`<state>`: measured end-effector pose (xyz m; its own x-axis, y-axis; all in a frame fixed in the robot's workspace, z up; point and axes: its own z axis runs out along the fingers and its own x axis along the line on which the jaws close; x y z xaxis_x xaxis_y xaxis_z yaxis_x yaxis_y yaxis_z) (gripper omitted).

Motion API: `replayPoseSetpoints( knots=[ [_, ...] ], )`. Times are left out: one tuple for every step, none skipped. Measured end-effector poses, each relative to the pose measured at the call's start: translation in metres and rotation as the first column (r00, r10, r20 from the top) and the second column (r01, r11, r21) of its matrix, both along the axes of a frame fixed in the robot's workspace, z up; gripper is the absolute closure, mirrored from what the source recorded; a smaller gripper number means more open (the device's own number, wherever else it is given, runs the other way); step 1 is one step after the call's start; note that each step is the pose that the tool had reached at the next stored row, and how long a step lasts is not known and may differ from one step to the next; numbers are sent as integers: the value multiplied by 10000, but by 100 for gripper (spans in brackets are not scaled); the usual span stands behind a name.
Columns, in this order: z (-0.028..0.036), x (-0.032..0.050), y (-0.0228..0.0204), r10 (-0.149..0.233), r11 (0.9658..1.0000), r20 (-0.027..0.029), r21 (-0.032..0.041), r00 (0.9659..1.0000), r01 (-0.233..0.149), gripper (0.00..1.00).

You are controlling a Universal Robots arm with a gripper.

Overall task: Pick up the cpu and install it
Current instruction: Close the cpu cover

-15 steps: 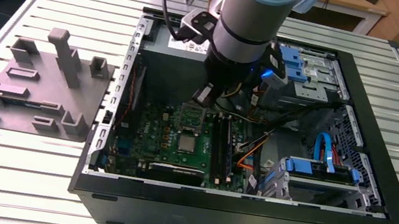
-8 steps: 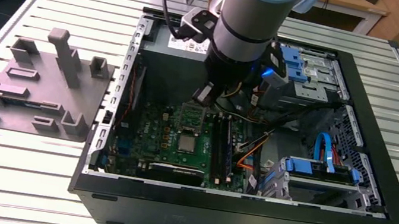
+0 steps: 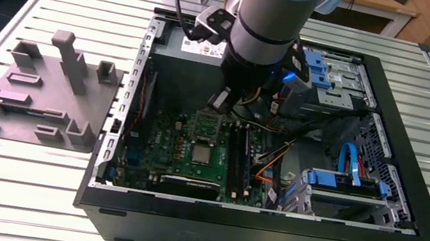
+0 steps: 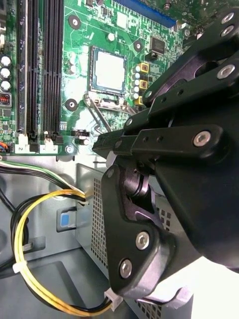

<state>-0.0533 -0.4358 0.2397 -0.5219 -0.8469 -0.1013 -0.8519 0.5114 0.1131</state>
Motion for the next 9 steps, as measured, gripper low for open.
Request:
replayPoseSetpoints(
  knots=[
    [4, 0, 0, 0, 10000, -1, -1, 10000, 0, 90],
    [6, 0, 0, 0, 10000, -2, 0, 10000, 0, 90],
    [10, 0, 0, 1, 10000, -6, -1, 10000, -1, 90],
    [15, 0, 0, 0, 10000, -14, -2, 10000, 0, 90],
    [17, 0, 0, 0, 10000, -20, 0, 10000, 0, 90],
    [17, 0, 0, 0, 10000, -22, 2, 10000, 0, 90],
    [18, 0, 0, 0, 10000, -22, 0, 10000, 0, 90],
    [19, 0, -1, 0, 10000, -23, -10, 10000, 0, 90],
    [20, 0, -3, 0, 10000, -25, -35, 10000, 0, 90]
  ],
)
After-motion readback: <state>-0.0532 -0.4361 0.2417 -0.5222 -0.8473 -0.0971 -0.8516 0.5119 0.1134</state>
